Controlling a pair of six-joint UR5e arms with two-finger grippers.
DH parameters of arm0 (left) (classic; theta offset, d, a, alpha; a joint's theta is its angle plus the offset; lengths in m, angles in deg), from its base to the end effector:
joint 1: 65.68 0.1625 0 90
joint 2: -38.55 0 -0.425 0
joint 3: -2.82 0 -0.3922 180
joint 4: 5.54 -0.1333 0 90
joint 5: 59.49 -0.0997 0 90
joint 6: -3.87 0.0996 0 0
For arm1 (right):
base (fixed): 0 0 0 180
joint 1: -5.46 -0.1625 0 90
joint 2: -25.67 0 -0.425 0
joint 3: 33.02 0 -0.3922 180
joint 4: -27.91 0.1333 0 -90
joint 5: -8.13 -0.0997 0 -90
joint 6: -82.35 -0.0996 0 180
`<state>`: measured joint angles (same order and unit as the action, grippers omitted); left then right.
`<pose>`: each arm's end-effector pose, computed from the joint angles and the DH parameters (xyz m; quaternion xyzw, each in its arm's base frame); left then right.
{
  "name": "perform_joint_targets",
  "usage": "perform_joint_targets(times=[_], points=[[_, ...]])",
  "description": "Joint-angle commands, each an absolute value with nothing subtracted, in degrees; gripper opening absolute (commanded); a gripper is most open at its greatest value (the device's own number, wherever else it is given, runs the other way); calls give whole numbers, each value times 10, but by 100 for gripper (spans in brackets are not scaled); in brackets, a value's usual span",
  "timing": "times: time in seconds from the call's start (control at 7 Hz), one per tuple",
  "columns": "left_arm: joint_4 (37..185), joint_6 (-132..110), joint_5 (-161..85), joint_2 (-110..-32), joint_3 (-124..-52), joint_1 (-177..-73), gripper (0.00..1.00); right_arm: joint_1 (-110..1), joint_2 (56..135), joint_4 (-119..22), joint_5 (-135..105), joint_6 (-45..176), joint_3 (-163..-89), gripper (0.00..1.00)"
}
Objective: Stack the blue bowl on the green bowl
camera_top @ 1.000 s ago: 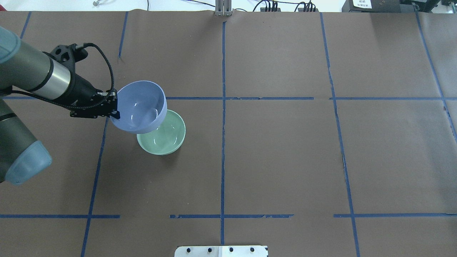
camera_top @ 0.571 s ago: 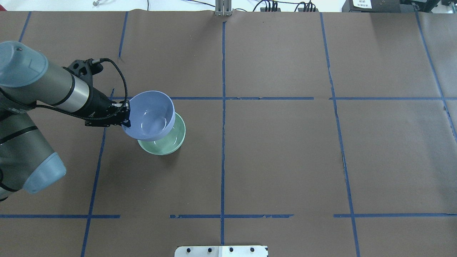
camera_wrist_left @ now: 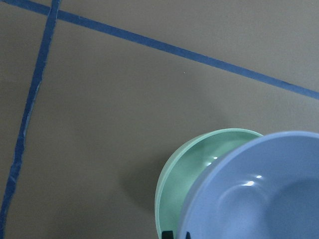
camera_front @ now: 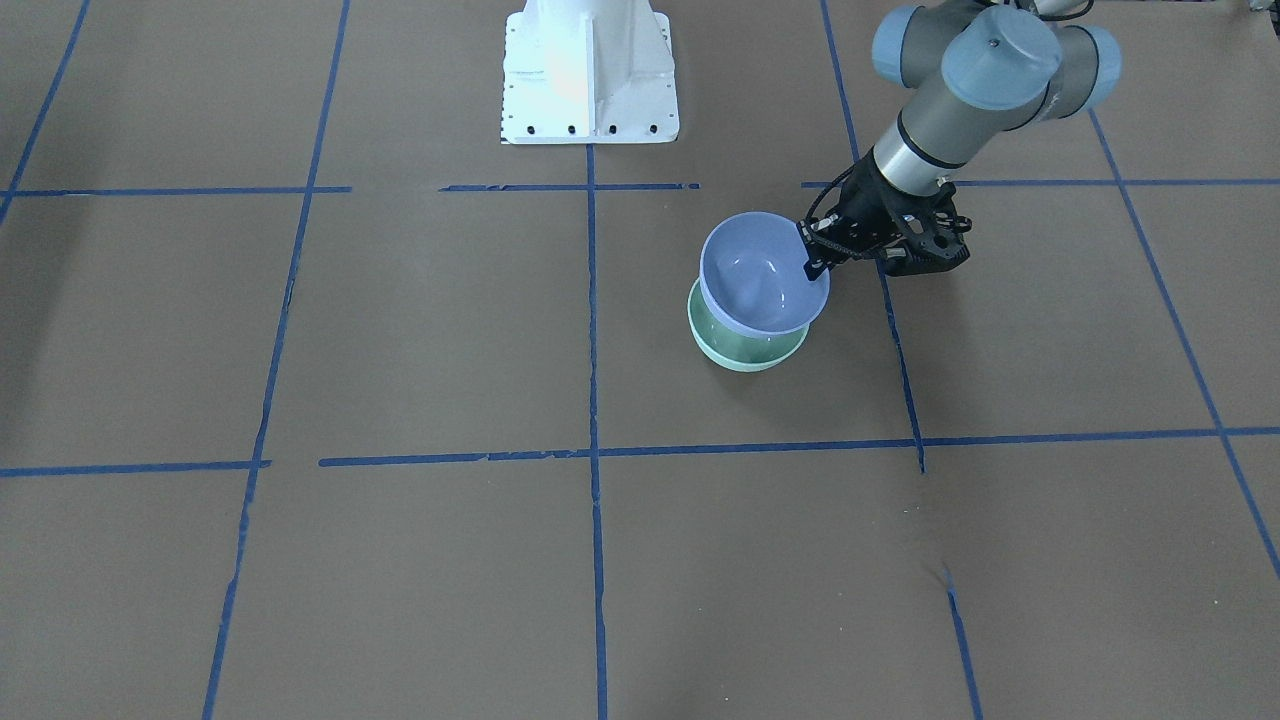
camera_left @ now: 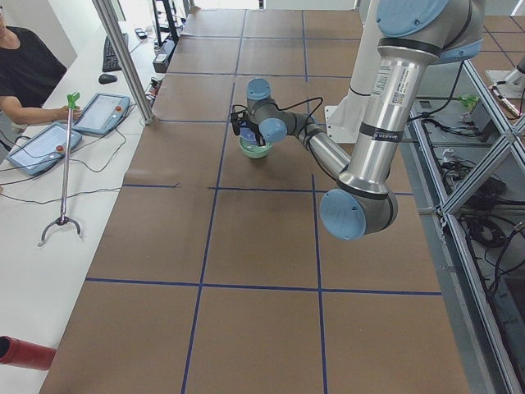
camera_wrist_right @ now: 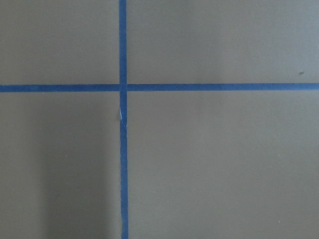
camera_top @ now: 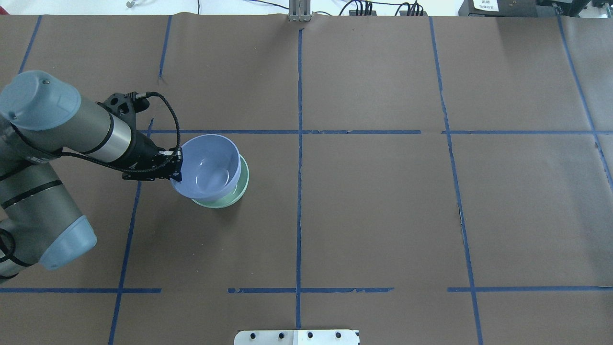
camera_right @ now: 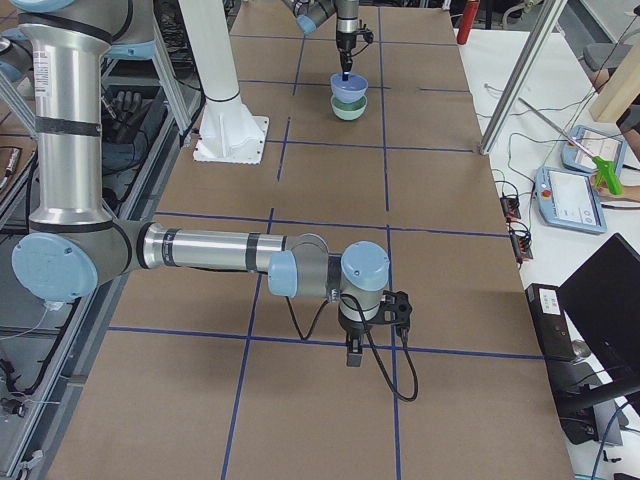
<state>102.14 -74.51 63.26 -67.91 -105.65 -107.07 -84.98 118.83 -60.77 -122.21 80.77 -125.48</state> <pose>0.3744 -0.4358 0.3172 -0.0364 0.4933 -0.1002 0.8633 0.0724 -0.4687 0.6665 0.0016 -0.3448 0.0147 0.9385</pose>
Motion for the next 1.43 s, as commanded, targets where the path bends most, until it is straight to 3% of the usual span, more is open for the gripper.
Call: perform_joint_targets(times=[0.0, 0.14, 0.86, 1.29], points=[[1022, -744, 632, -680, -1055, -1067, 0, -850, 1188, -608, -1222, 808, -1255, 100], [1025, -739, 631, -680, -1049, -1065, 99, -850, 1188, -608, -1222, 808, -1255, 100], [1031, -723, 631, -676, -1085, -1075, 100, -850, 1188, -608, -1222, 808, -1255, 100], [948, -483, 639, -668, -1110, -1237, 100, -850, 1188, -608, -1222, 808, -1255, 100]])
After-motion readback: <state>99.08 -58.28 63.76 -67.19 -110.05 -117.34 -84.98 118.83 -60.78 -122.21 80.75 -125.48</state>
